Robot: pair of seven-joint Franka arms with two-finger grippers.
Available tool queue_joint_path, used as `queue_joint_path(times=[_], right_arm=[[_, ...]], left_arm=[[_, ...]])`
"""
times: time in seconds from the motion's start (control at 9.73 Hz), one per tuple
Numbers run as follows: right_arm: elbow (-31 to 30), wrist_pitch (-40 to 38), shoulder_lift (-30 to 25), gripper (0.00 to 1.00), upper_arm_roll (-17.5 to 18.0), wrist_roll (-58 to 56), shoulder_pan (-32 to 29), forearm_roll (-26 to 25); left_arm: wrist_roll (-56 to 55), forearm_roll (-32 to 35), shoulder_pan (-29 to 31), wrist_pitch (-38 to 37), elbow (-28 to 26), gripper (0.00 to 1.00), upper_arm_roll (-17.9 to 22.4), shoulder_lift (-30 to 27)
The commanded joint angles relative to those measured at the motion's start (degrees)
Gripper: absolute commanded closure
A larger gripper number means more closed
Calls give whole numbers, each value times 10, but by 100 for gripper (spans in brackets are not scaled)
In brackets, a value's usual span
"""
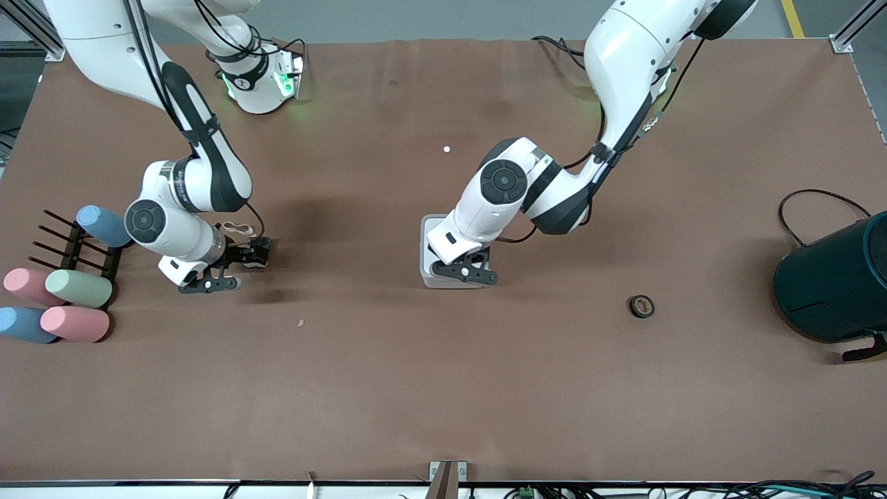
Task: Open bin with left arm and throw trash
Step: 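Grasp the tape with the left gripper while the right gripper carries the packet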
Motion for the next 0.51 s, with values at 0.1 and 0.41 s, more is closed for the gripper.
queue_joint_path(times=[0.1, 0.41], right_arm=[[-12, 4, 18, 7, 10, 0, 2, 15], [-7, -22, 21, 97, 12, 3, 0, 33]], left_arm=[[110, 36, 93, -153, 8, 100, 4, -55], [237, 130, 203, -162, -13, 70, 5, -39]])
